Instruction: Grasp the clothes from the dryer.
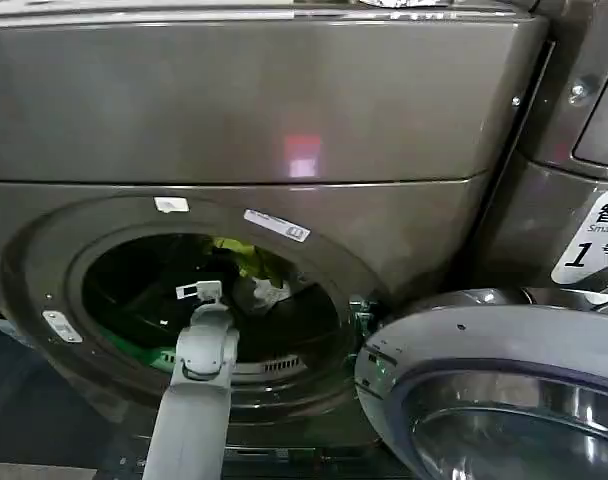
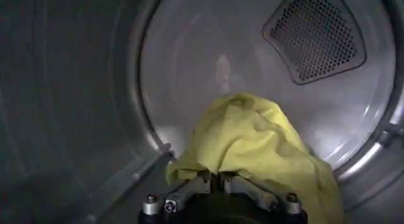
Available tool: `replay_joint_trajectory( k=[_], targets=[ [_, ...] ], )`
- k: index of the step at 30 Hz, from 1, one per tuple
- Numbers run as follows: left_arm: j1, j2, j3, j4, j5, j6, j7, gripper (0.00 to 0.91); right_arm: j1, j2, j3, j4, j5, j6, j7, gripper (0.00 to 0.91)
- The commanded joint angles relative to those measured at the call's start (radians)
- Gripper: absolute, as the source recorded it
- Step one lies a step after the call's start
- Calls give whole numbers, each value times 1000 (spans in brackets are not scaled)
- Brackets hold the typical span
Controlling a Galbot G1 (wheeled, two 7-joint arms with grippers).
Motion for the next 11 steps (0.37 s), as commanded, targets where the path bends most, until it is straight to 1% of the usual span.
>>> replay_joint_trajectory(
  k=[1, 11],
  targets=[
    [16, -15, 4, -16, -4, 0, -2, 0, 1, 1, 12, 14, -3, -29, 10, 907],
    [27, -11, 1, -19, 9, -8, -3, 0, -6, 4, 18, 30, -10, -42, 17, 907]
  ],
)
